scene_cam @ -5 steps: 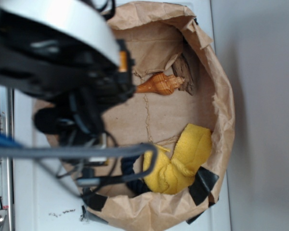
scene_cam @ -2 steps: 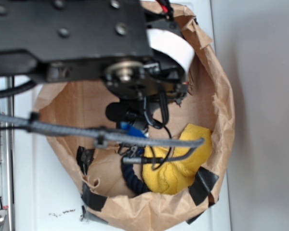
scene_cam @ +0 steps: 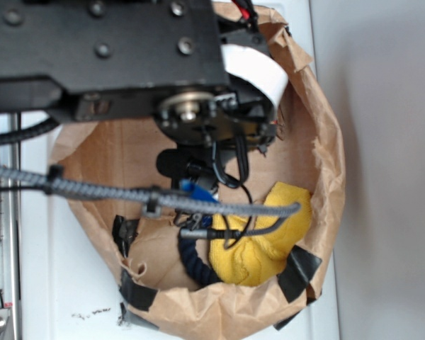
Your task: Grab the shell.
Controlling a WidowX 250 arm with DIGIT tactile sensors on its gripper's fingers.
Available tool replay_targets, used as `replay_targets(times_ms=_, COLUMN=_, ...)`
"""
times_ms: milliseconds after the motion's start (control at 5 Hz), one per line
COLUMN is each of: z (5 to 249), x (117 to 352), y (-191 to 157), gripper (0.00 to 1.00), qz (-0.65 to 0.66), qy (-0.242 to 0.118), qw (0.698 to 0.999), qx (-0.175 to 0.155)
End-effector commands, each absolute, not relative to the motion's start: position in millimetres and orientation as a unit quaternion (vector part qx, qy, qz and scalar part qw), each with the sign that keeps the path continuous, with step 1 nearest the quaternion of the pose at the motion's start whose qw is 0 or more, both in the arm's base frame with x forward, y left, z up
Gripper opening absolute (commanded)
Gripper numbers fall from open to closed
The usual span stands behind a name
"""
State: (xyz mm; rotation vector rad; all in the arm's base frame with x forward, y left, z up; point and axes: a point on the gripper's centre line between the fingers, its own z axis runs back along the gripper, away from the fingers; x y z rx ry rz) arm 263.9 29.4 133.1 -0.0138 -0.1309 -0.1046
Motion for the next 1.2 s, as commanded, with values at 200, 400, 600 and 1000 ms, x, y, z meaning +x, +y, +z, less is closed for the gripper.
replay_targets(times_ms=200, z=129, x=274, y=33, gripper=1.00, qz=-0.034, qy=-0.083, qw=0.996, qx=-0.007)
replay_targets(times_ms=400, z=115, x=291, y=45, gripper=1.00, qz=-0.022, qy=-0.107, qw=0.994, qx=-0.006)
replay_targets(times_ms=600, z=96, x=303, y=51, gripper=1.00, qz=-0.017, qy=-0.108, qw=0.994, qx=-0.011)
replay_targets(times_ms=1000, z=72, x=329, y=56, gripper=1.00, qz=0.003, qy=-0.087, qw=0.996, qx=-0.008)
